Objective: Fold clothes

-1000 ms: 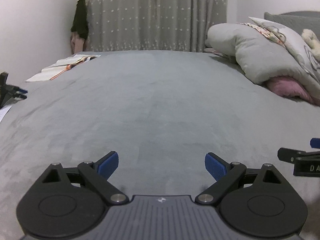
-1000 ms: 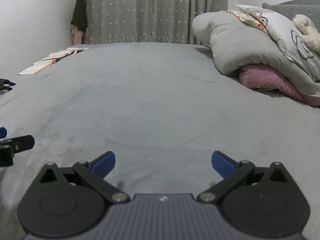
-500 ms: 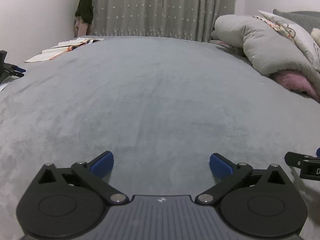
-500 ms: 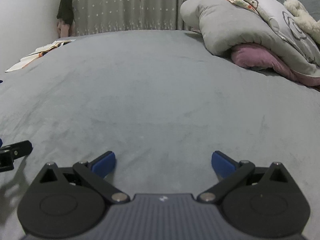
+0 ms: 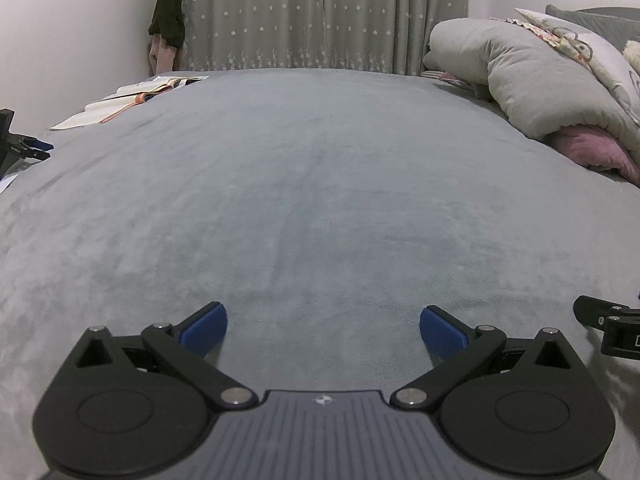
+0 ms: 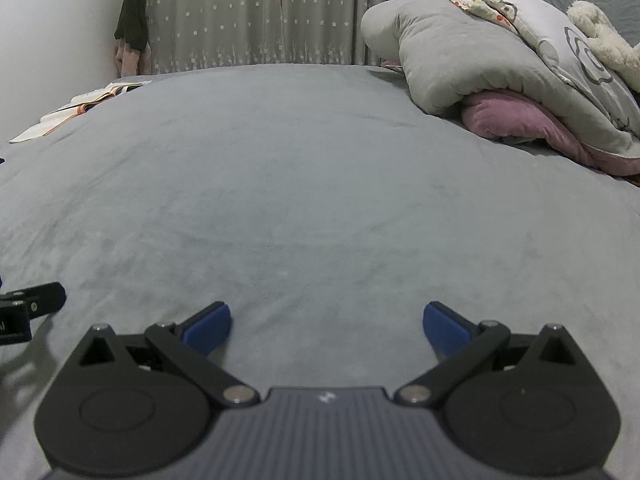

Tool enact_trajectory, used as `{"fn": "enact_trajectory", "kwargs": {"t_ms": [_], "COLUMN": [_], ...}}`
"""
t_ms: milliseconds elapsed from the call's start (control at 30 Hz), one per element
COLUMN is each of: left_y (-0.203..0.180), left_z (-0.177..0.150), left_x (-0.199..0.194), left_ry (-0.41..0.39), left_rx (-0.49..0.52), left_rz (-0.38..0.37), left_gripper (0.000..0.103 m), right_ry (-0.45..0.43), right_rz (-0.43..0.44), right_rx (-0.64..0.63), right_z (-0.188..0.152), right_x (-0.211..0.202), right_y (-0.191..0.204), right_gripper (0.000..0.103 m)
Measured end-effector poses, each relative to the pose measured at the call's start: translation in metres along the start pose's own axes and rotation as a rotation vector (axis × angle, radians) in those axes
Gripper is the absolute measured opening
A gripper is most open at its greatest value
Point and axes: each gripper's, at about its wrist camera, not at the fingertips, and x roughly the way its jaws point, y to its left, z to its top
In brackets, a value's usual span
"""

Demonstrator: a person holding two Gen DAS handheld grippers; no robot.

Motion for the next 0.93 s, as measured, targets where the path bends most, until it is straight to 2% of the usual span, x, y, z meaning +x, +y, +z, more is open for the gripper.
{"fn": "enact_trajectory", "kwargs": {"t_ms": [933], "left_y": [-0.003], "left_z": [0.001], "left_x": [0.003], "left_ry": [-0.001], "left_rx": [0.017], "left_rz": [0.014], "left_gripper": [0.103], "right_ry": [-0.003], "right_rz": [-0.009], "right_rx": [0.001], "right_z": [-0.001], "right_x": [-0.001], "right_y": [0.009], "right_gripper": [0.103]}}
